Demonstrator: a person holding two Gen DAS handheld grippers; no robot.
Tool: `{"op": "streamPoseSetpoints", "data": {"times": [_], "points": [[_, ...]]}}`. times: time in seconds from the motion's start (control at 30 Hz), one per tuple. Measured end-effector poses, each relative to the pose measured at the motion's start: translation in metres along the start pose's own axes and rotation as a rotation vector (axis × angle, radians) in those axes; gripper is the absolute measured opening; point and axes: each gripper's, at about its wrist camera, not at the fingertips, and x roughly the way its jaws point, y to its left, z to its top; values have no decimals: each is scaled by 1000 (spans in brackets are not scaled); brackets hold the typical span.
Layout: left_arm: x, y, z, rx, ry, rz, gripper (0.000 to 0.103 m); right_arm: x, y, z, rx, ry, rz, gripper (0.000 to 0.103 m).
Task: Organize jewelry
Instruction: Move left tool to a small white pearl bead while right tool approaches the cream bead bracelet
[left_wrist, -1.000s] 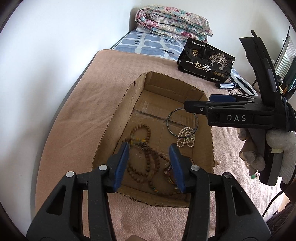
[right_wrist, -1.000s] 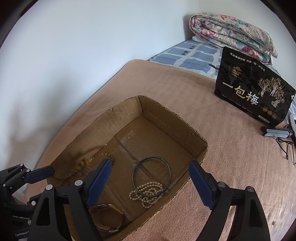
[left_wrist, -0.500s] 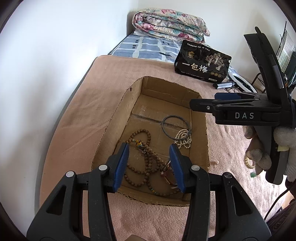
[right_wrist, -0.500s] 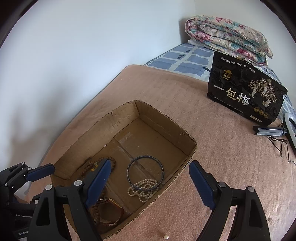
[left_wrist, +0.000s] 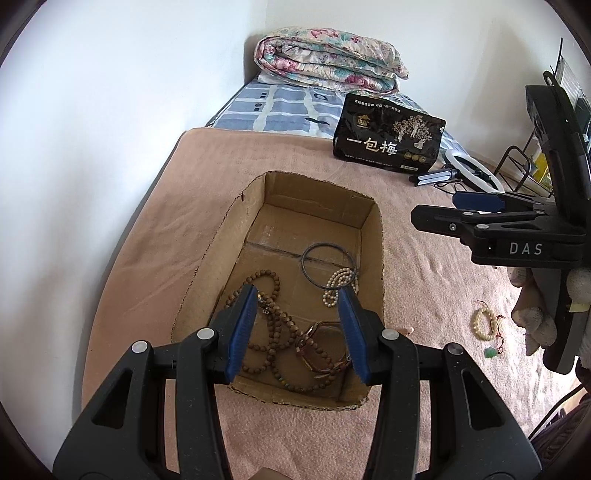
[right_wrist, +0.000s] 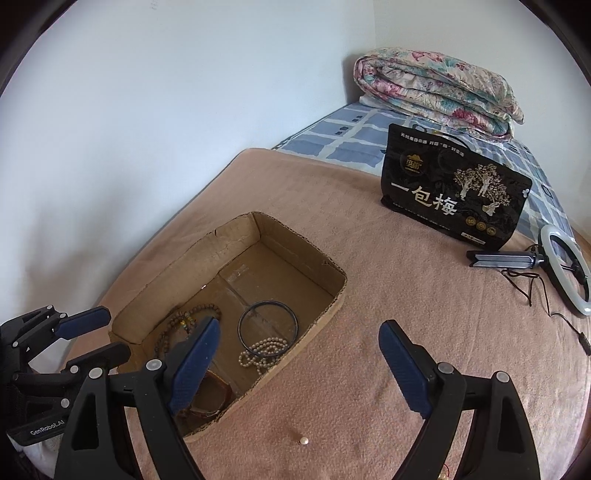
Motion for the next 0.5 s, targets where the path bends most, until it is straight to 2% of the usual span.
{"op": "streamPoseSetpoints", "data": {"times": [0.27,0.5], "points": [[-5,-34,1,56,-9,-36,46,-43,-33,-22,32,-39,-27,92],[-4,-73,-1,136,5,-83,46,-79,-80,-52,81,-51,-66,93]]}}
